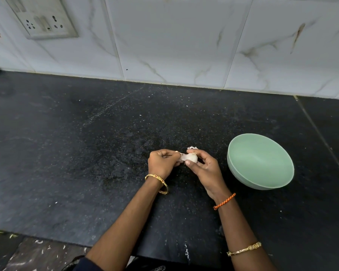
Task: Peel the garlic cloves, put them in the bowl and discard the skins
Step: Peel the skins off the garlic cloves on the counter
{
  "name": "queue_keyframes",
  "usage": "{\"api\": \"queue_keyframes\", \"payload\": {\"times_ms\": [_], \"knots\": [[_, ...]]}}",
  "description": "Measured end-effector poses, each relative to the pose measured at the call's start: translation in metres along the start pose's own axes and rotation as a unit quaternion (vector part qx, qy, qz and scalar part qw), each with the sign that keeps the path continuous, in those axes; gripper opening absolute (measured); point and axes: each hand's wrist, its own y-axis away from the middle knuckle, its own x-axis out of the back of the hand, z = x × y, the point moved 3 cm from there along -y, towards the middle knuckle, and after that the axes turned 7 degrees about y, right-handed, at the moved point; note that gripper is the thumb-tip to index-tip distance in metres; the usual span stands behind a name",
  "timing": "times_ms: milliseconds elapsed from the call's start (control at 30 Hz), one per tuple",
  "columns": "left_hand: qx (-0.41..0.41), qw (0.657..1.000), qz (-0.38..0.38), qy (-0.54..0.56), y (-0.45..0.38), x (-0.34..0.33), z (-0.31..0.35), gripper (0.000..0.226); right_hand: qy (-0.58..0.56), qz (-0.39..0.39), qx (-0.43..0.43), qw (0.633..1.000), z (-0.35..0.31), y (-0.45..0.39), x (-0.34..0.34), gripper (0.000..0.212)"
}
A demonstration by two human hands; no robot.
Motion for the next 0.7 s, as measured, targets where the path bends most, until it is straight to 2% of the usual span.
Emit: {"api": "queue_keyframes", "payload": {"times_ms": [133,300,367,467,533,700], "knots": [[-0.025,0.999,0.006,-0.042,0.003,-0.001,0.002,0.008,-0.032,0.005,-0.010,0.999,0.000,-0.003,0.004,0.035],[-0.079,0.993,-0.001,-0.090,0.006,-0.001,0.005,0.012,-0.064,-0.008,-0.013,0.998,-0.002,-0.004,0.005,0.039],[-0.104,0.990,-0.010,-0.100,0.009,0.000,0.008,0.020,-0.062,-0.009,-0.018,0.998,-0.004,-0.005,0.006,0.038],[-0.172,0.974,-0.042,-0.141,0.012,-0.001,0.017,0.029,-0.058,-0.014,-0.018,0.998,-0.005,-0.005,0.008,0.037],[-0.191,0.960,-0.076,-0.187,0.015,-0.004,0.022,0.024,-0.057,-0.020,-0.014,0.998,-0.006,-0.005,0.008,0.037],[-0.251,0.935,-0.126,-0.217,0.013,-0.006,0.030,0.018,-0.042,-0.018,-0.022,0.999,-0.009,-0.006,0.013,0.037]]}}
